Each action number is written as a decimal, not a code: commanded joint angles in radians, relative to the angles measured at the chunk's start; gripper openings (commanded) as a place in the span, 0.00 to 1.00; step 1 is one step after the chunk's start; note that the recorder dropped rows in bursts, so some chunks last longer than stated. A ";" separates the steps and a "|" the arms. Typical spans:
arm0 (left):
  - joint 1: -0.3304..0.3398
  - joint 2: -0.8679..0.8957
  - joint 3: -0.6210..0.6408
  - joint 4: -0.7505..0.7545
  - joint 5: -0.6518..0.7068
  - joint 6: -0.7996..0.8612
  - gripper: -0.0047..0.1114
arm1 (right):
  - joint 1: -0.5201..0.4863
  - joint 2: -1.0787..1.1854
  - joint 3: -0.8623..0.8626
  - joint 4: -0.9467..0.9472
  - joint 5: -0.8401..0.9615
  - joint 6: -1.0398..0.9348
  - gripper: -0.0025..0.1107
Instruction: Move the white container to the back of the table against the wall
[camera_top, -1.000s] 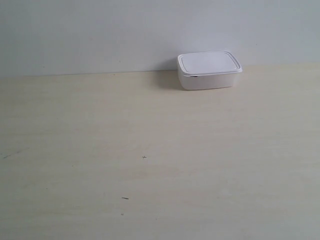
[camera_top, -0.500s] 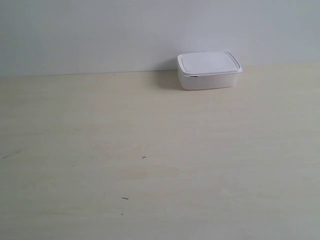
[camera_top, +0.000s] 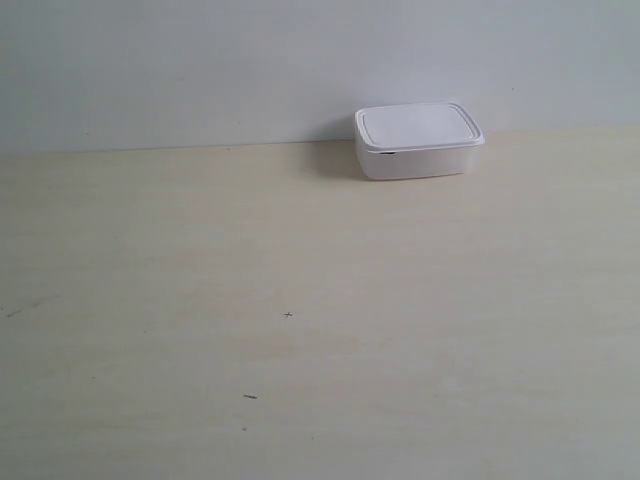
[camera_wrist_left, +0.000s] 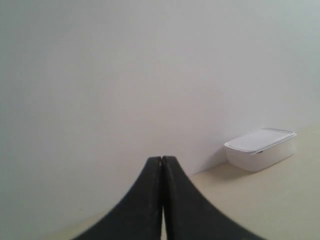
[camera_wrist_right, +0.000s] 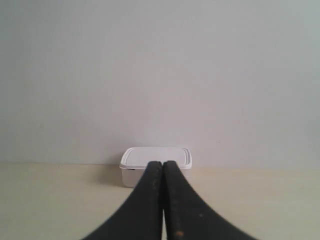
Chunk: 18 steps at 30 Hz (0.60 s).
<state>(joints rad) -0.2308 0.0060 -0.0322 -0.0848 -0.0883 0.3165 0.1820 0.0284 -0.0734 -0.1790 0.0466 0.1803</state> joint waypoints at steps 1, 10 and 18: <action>0.003 -0.006 0.032 0.004 0.004 -0.006 0.04 | 0.004 -0.003 0.029 0.000 -0.025 0.003 0.02; 0.003 -0.006 0.032 0.004 0.100 -0.003 0.04 | 0.004 -0.003 0.073 0.000 0.008 0.003 0.02; 0.003 -0.006 0.032 0.004 0.229 -0.003 0.04 | 0.004 -0.003 0.073 0.000 0.059 0.003 0.02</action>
<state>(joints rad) -0.2308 0.0060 -0.0032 -0.0844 0.1022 0.3165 0.1820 0.0284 -0.0049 -0.1790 0.0925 0.1803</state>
